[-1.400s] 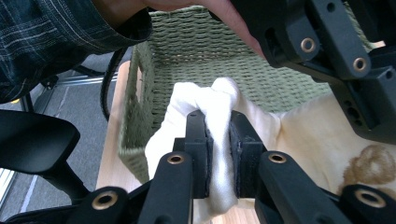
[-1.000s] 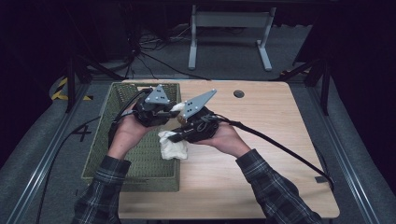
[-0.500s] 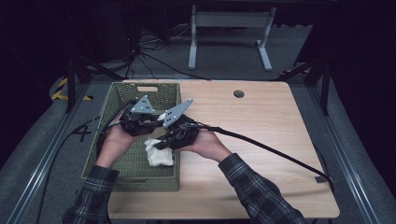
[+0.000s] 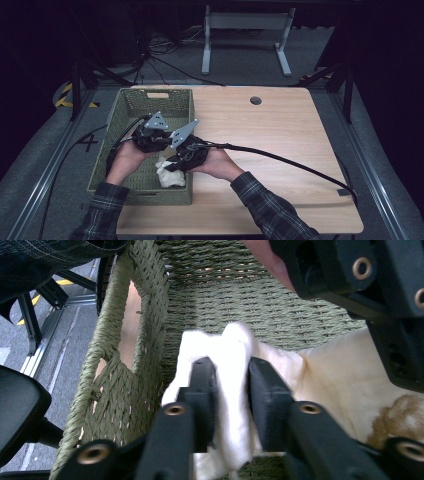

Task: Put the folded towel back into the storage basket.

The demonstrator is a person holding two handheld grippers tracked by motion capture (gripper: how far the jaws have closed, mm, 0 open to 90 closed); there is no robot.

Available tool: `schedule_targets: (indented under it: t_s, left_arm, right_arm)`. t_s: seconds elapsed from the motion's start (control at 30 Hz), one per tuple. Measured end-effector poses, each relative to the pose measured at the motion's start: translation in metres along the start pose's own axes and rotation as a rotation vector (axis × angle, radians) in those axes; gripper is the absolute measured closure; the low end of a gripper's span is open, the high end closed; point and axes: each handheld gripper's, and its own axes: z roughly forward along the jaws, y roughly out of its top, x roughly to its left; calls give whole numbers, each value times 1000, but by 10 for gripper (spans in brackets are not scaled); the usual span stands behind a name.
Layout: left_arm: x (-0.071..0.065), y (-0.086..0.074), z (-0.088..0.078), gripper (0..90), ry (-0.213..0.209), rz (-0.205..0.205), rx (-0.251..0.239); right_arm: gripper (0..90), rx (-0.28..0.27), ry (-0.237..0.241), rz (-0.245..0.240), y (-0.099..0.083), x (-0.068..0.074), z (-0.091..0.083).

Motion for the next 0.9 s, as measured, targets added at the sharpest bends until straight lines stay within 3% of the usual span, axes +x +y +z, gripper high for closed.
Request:
schedule_targets:
  t_s: [0.2,0.37,0.6,0.9]
  left_arm:
    - [1,3,-1,763,-2,0,-3]
    - [6,9,-5,763,-5,-28,-26]
    - [20,28,-7,763,-5,-62,-52]
    - [40,38,15,760,4,-118,-16]
  right_arm:
    - [548,-8,-38,1,0,-2,-8]
    - [504,-73,-49,33,-7,-6,-25]
    - [452,-97,-91,26,-15,-8,-52]
    - [440,-113,-139,38,-37,-11,-86]
